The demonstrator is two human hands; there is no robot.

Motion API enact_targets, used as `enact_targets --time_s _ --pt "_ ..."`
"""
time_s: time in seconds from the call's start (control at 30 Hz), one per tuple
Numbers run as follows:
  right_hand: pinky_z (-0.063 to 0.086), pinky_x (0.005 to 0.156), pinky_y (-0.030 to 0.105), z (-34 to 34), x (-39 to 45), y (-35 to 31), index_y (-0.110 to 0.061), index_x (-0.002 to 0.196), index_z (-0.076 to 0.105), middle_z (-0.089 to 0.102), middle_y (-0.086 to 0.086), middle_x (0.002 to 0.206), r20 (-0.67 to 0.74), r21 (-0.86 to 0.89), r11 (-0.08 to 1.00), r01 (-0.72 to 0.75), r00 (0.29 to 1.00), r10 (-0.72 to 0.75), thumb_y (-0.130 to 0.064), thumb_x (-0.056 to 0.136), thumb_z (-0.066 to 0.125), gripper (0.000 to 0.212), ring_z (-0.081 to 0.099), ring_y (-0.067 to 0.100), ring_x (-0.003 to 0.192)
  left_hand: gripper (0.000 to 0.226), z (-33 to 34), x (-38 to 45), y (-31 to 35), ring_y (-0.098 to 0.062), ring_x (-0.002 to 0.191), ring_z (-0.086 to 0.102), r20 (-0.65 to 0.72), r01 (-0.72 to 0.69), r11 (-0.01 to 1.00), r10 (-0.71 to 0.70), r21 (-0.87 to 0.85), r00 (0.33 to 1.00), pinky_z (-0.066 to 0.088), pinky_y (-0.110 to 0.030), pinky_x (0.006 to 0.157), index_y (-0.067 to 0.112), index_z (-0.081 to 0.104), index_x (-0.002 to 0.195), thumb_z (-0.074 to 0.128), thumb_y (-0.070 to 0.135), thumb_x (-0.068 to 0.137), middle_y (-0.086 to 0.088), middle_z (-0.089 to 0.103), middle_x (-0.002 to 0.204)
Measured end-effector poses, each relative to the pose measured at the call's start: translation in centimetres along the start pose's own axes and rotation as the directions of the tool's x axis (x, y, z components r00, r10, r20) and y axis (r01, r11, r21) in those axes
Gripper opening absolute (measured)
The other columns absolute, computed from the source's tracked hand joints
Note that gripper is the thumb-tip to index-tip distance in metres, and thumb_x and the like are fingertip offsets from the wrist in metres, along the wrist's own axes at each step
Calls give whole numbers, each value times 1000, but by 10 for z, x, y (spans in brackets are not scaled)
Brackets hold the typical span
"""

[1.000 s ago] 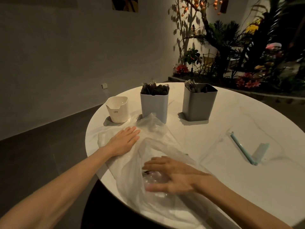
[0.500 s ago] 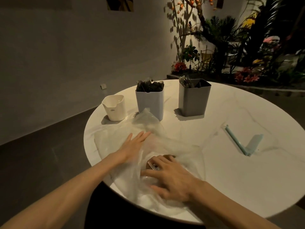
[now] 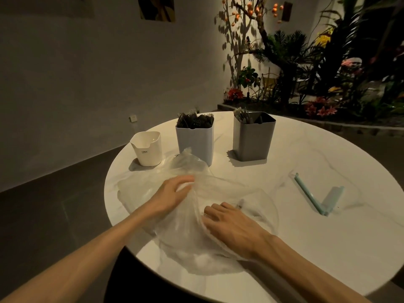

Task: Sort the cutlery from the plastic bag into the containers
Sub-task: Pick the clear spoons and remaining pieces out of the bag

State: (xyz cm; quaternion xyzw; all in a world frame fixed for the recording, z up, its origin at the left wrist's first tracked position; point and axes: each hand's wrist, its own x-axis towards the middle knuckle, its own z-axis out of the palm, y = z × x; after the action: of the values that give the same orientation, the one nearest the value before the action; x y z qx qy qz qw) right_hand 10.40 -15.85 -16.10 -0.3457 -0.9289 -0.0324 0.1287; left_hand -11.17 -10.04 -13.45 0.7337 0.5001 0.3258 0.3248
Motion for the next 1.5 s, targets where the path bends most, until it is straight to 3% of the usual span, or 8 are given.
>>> enact_targets --time_s 0.2,0.67,0.77,0.9,1.03,1.17,1.27,1.5 --pt "50 83 47 -4 1 11 -18 121 48 55 7 112 141 81 992 -95 987 82 -20 90 58 32 55 29 95 74 11 -10 40 2 141 31 279 10 999 -20 37 960 31 -28 114 50 38 148 68 65 82 25 33 156" --pt "47 102 27 -45 -11 26 -50 143 28 48 -22 143 -65 433 888 -153 978 200 -48 105 37 39 51 2 118 71 -28 -10 49 -4 134 51 289 1 969 73 -248 954 46 -30 109 33 53 141 71 -7 86 13 59 141" --pt "59 85 28 -68 -12 24 -54 139 38 51 -40 123 -45 665 729 -164 965 258 -52 102 40 37 61 8 101 66 -24 -9 42 -5 129 56 237 -16 975 69 -220 969 46 -28 108 34 59 135 71 -4 83 9 64 134" --pt "53 69 29 -92 -5 37 -41 132 51 55 -12 78 -16 788 593 -165 958 287 -41 104 46 28 52 11 69 48 -13 -2 34 -10 108 68 128 -40 980 66 -194 990 53 -31 100 20 72 118 59 -14 86 3 75 112" --pt "48 61 26 -113 1 59 -22 128 63 53 11 86 136 980 -183 -76 930 340 -26 90 63 39 53 16 66 52 -8 5 29 -23 104 72 88 3 974 17 -228 996 58 -29 89 15 72 111 47 -23 86 -3 78 102" --pt "50 57 22 -132 9 68 -11 137 52 56 7 83 183 864 -503 34 909 375 -16 93 56 44 51 10 63 57 2 3 29 -3 130 54 239 -55 990 86 -131 967 45 -29 110 34 54 141 74 28 88 18 61 137" --pt "47 52 19 -139 23 74 -11 132 52 53 4 80 237 759 -642 106 874 425 -14 94 50 39 47 8 62 73 13 -3 50 7 142 33 387 -61 964 161 -258 908 31 -16 113 42 37 151 66 42 84 29 37 154" --pt "50 57 21 -115 41 93 -8 122 56 56 6 80 308 775 -626 84 816 490 -17 92 57 31 52 11 65 82 32 29 81 -8 126 60 441 106 889 115 -446 890 48 -33 108 35 51 139 77 67 67 5 60 141"
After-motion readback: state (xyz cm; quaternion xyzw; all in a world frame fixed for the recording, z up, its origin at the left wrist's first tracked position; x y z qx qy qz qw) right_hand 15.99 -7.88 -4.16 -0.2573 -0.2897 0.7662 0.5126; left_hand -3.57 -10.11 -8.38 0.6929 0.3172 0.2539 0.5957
